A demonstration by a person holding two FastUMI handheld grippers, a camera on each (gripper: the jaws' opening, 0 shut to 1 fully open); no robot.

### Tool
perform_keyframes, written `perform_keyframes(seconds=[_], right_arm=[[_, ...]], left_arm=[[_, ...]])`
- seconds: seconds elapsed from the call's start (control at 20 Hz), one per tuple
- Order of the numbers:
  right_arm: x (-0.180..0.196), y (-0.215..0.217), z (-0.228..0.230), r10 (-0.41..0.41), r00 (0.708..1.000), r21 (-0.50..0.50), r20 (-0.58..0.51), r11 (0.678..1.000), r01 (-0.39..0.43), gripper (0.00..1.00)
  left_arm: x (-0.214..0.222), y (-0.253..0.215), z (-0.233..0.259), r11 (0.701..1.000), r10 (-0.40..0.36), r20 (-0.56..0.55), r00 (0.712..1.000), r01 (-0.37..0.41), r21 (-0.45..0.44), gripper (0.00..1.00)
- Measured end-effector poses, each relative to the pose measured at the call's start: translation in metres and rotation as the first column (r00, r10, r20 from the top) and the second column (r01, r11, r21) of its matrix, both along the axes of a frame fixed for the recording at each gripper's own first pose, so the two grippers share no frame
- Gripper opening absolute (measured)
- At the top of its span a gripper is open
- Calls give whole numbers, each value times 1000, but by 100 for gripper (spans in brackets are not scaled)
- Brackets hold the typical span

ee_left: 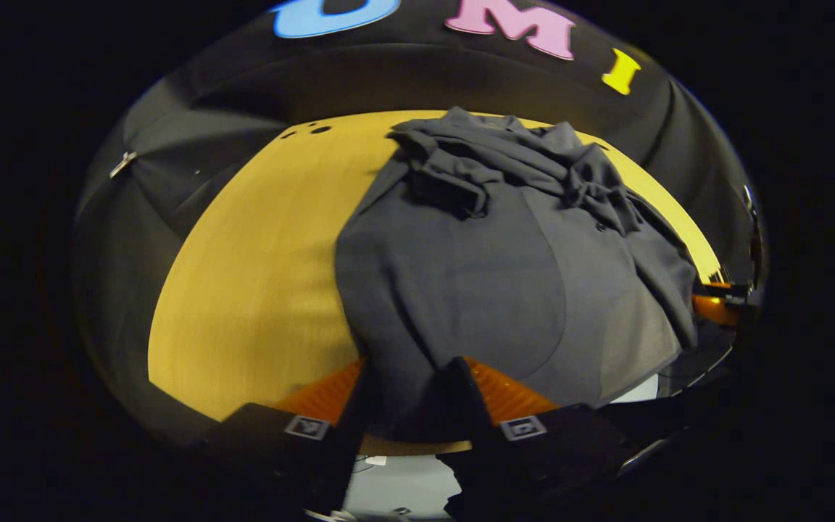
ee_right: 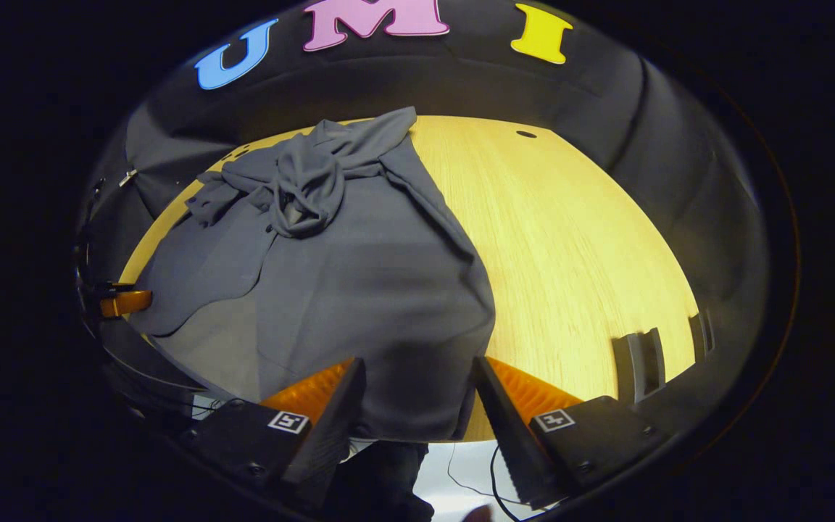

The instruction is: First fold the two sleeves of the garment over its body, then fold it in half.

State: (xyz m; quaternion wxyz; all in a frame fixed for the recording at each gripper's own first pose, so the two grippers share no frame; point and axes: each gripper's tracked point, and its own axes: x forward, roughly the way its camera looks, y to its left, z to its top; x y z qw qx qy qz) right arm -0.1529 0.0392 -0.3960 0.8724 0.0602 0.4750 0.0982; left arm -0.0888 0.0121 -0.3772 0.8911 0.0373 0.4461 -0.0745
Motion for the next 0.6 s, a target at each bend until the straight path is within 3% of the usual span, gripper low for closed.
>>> perform_keyframes(seconds=[0.15, 0.2, 0.3, 0.45, 0.6], right_arm=[[8, 28, 3, 80, 997, 33, -1, 996, -80, 31], [12, 32, 1, 96, 995, 35, 0, 995, -96, 9], [16, 39, 5, 123, 992, 43, 12, 991, -123, 6], [26, 40, 28, 114, 990, 54, 84, 991, -119, 6], [35, 35, 50, 34, 993, 113, 112, 992, -47, 6]], left_arm=[[8, -10, 1, 999, -17, 16, 1000, 18, -41, 13], [9, -11, 1, 999, -15, 5, 1000, 15, -50, 9], [11, -11, 3, 998, -17, -13, 1000, 16, -62, 6], [17, -10, 24, 992, 45, 8, 999, -44, -116, 6], [26, -16, 55, 982, 95, 54, 994, -85, -166, 6]])
